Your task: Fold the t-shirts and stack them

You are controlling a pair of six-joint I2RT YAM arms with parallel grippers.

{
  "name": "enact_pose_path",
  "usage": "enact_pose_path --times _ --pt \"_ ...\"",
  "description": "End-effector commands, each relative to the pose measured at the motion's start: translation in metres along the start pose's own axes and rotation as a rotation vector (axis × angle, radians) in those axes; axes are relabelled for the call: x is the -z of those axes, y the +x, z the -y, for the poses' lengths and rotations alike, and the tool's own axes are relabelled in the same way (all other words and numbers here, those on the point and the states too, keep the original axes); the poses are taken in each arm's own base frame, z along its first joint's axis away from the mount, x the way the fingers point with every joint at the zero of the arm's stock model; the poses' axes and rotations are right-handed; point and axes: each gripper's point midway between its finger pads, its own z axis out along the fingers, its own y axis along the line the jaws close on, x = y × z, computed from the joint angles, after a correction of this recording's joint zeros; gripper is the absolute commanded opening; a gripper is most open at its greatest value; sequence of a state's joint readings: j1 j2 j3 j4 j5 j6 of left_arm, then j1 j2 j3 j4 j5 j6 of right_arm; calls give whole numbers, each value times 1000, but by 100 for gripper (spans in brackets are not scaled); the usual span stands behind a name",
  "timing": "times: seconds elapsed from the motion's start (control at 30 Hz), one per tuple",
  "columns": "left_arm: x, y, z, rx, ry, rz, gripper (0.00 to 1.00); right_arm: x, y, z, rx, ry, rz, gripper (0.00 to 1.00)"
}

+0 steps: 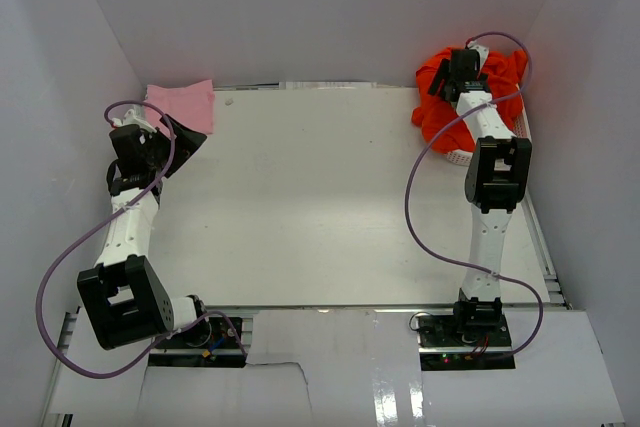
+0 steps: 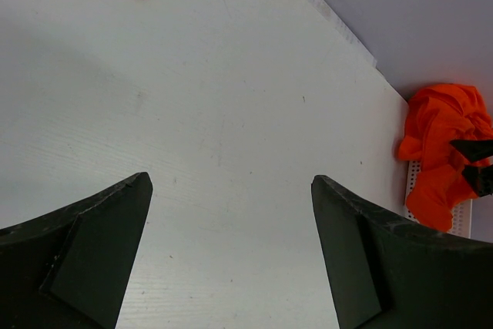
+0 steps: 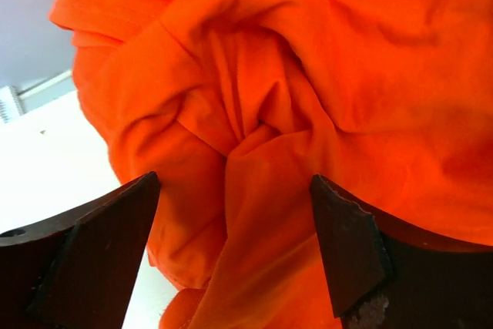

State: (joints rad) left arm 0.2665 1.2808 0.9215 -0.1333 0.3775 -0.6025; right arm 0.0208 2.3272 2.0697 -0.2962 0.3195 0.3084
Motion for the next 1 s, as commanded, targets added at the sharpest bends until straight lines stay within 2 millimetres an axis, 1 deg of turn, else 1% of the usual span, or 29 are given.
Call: enact_pose_path --times 0.0,0.03,0.07,0.1,0.13,0.23,0.27,0.3,0.37,0.47,0.5,0.57,0.6,0.63,0.67,0.7,0.73,0.77,0.83,0.87,0.93,0.97 --pt "5 -8 7 -19 16 27 95 5 -2 9 -14 52 10 84" --pt "5 -8 6 -17 12 27 95 5 1 10 -12 55 3 77" --pt "5 -8 7 -18 12 27 95 6 2 11 -11 56 -2 73" --pt "5 -8 6 -17 10 28 95 6 3 11 -11 57 -6 64" --pt "5 -8 7 -19 12 30 95 6 5 11 -12 57 -14 45" --pt "5 -9 7 -20 10 32 95 5 12 10 -17 49 -38 33" --pt "5 -8 6 -18 7 28 95 5 13 9 -25 44 -41 23" --pt "5 -8 6 -18 6 29 95 7 12 10 -31 46 -42 8" --pt "5 -9 6 -19 7 30 95 10 9 8 -43 42 -40 8" --pt "6 -8 6 -21 6 32 95 18 -6 6 -50 31 -3 8" --pt "7 -9 7 -22 7 33 95 24 -20 4 -53 23 23 9" --pt "7 -9 7 -22 8 35 95 31 -37 0 -42 10 55 10" --pt "7 -9 8 -21 10 35 95 39 -57 -3 -48 -5 94 10" --pt "7 -9 7 -21 9 34 95 43 -67 -5 -49 -12 112 11" --pt "7 -8 7 -20 10 32 95 51 -77 -9 -43 -27 131 12" --pt "7 -8 7 -20 11 31 95 60 -92 -11 -47 -37 164 12" --pt "6 -8 7 -20 9 30 95 66 -100 -12 -49 -44 180 13" --pt "7 -8 8 -19 12 30 95 78 -113 -13 -54 -55 209 13" --pt "6 -8 8 -17 13 28 95 91 -127 -15 -56 -73 245 13" --pt "6 -7 7 -16 13 26 95 104 -138 -16 -62 -85 269 13" --pt "6 -7 7 -15 10 24 95 118 -148 -20 -71 -119 287 12" --pt "6 -7 7 -14 11 25 95 133 -158 -22 -82 -141 309 12"
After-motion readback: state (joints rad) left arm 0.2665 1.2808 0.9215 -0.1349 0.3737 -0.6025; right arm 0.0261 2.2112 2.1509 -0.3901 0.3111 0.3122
